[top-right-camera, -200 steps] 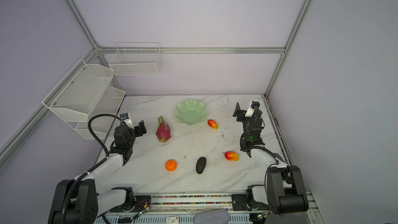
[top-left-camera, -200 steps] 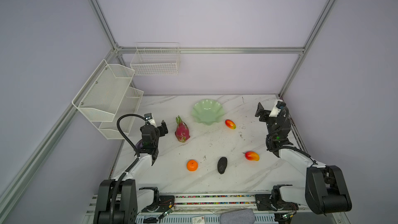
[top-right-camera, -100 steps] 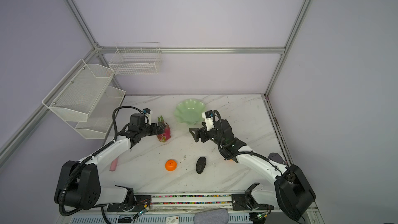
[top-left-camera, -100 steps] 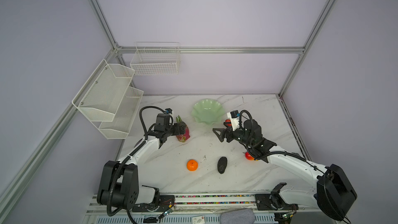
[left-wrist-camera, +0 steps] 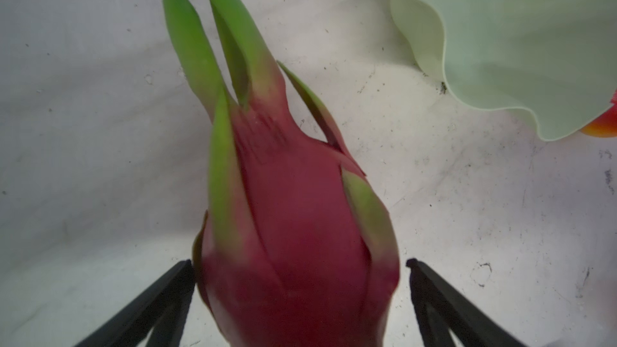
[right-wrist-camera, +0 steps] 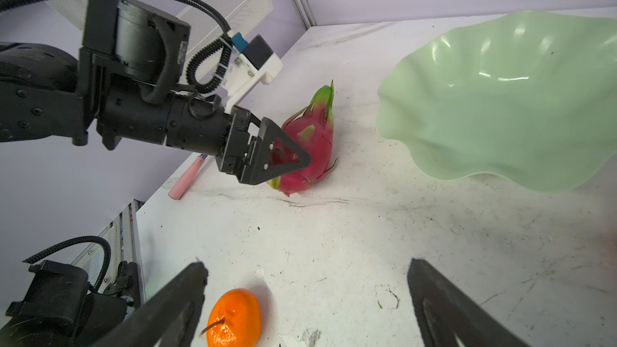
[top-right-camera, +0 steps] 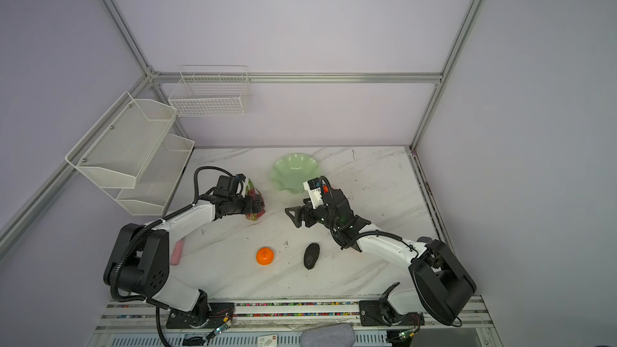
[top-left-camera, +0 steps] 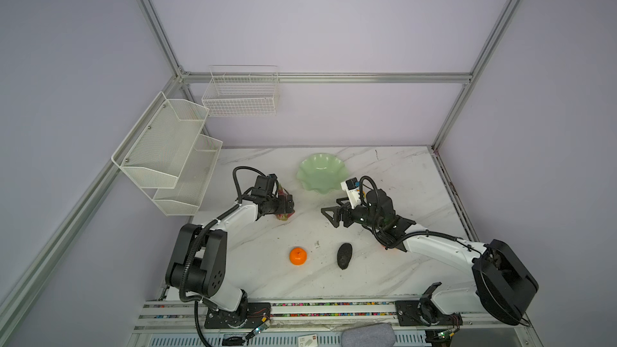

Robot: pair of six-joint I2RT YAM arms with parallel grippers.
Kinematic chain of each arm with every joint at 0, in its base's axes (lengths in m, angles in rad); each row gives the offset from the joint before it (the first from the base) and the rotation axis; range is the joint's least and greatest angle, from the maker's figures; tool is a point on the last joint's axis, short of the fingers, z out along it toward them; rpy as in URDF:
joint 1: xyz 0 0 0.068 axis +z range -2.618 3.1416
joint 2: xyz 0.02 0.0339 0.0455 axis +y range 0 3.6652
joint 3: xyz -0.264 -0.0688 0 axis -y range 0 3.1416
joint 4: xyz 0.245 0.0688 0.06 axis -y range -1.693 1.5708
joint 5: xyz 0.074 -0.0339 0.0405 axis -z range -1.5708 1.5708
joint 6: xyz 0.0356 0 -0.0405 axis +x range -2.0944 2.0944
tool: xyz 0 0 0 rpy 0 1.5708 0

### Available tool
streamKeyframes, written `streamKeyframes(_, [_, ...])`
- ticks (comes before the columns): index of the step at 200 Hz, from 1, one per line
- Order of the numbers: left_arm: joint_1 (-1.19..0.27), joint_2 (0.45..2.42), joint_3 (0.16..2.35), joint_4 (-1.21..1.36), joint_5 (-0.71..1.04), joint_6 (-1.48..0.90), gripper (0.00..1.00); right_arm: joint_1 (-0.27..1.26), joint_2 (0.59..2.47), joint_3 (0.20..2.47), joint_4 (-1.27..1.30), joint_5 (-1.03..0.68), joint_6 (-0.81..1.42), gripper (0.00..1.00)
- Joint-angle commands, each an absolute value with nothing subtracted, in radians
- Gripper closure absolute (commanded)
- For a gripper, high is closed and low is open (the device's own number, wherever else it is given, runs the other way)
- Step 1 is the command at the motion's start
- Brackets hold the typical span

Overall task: Place and organize the fake fruits in the fruit bowl
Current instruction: 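Grasp the dragon fruit with the left gripper and carry it into the green bowl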

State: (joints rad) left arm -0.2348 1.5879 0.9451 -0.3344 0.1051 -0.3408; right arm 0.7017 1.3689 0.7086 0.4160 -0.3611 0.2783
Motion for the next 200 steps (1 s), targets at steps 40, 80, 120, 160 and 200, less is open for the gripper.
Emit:
streamKeyframes(40, [-0.251, 1.613, 1.06, -0.358, 0.053, -0.362, 0.17, 0.707, 1.364, 0.691, 0.434, -0.286, 0.301, 0.03])
streamKeyframes(80, [-0.253, 1.526, 1.101, -0.429, -0.003, -0.315, 0.29, 0.693, 1.4, 0.741, 0.371, -0.215, 0.349, 0.03])
streamKeyframes(120, [-0.28, 1.508, 1.282, -0.425, 0.057, -0.269, 0.31, 0.566, 1.385, 0.758, 0.371, -0.345, 0.393, 0.03])
streamKeyframes(160, [-0.329, 1.665, 1.532, -0.425, 0.138, -0.206, 0.31, 0.478, 1.31, 0.76, 0.364, -0.407, 0.417, 0.03])
streamKeyframes(200, [-0.371, 1.868, 1.754, -0.445, 0.2, -0.112, 0.31, 0.428, 1.281, 0.746, 0.365, -0.436, 0.422, 0.03])
